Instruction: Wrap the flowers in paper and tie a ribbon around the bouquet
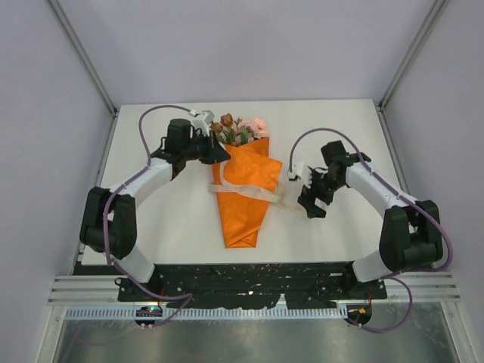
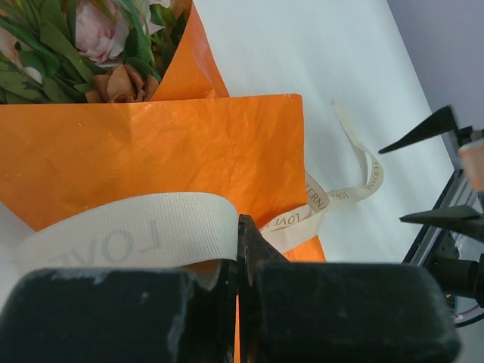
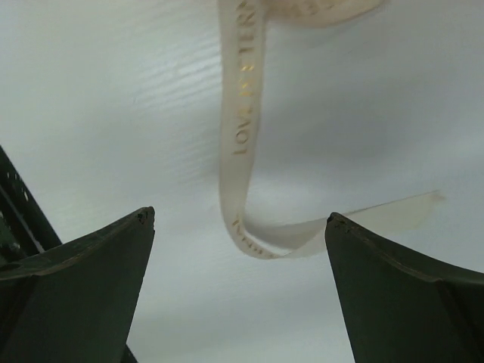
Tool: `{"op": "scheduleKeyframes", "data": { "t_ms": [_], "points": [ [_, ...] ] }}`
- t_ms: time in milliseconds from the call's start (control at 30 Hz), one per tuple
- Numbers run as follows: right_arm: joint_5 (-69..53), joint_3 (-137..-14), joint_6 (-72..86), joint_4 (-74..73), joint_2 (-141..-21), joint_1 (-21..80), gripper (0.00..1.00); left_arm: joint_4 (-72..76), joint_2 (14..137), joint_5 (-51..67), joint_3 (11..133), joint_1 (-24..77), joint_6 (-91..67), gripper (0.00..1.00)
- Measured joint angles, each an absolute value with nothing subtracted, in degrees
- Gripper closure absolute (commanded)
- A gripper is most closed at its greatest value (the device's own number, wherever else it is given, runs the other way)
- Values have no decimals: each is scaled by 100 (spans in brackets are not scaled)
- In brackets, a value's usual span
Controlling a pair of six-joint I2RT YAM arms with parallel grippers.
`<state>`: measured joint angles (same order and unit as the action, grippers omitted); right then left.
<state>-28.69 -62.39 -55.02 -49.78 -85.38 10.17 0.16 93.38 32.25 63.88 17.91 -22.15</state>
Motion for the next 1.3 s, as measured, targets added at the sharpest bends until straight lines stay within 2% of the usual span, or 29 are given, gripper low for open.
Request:
{"op": "scheduleKeyframes", "data": {
  "t_ms": [67,100,133,467,567,600,633,667,700,967,1300],
  "points": [
    [-2515,-5778,-5881,-5120,-8488,1194,0,36,9360,3326,6383,1793,-2220,100],
    [-2355,-5612,-6047,-5153,-8488,1278,4,49,9365,3367,6383,1796,-2222,99],
    [-2211,-5496,-6189,-5153,-8490,1334,5,45,9376,3420,6388,1798,-2226,98],
    [-1385,-5404,-7081,-4595,-9070,1413,18,-209,9524,3601,6514,1776,-2235,100],
    [-1190,-5393,-7266,-4445,-9343,1428,42,-419,9605,3647,6622,1697,-2255,100],
    [-1153,-5393,-7297,-4429,-9345,1431,62,-460,9609,3664,6622,1660,-2257,100],
    [-1122,-5391,-7308,-4469,-9351,1437,73,-519,9609,3691,6617,1601,-2257,100],
    [-1090,-5391,-7330,-4491,-9358,1444,92,-578,9609,3708,6617,1531,-2255,100],
    [-1052,-5395,-7286,-4530,-9362,1452,95,-652,9607,3715,6617,1439,-2237,100],
    [-969,-5443,-6692,-4595,-9330,1033,95,-1588,9459,3369,6602,242,-1555,100],
    [-567,-5623,-6042,-4746,-9268,10,95,-2711,9810,1756,7572,-1251,224,100]
  ]
}}
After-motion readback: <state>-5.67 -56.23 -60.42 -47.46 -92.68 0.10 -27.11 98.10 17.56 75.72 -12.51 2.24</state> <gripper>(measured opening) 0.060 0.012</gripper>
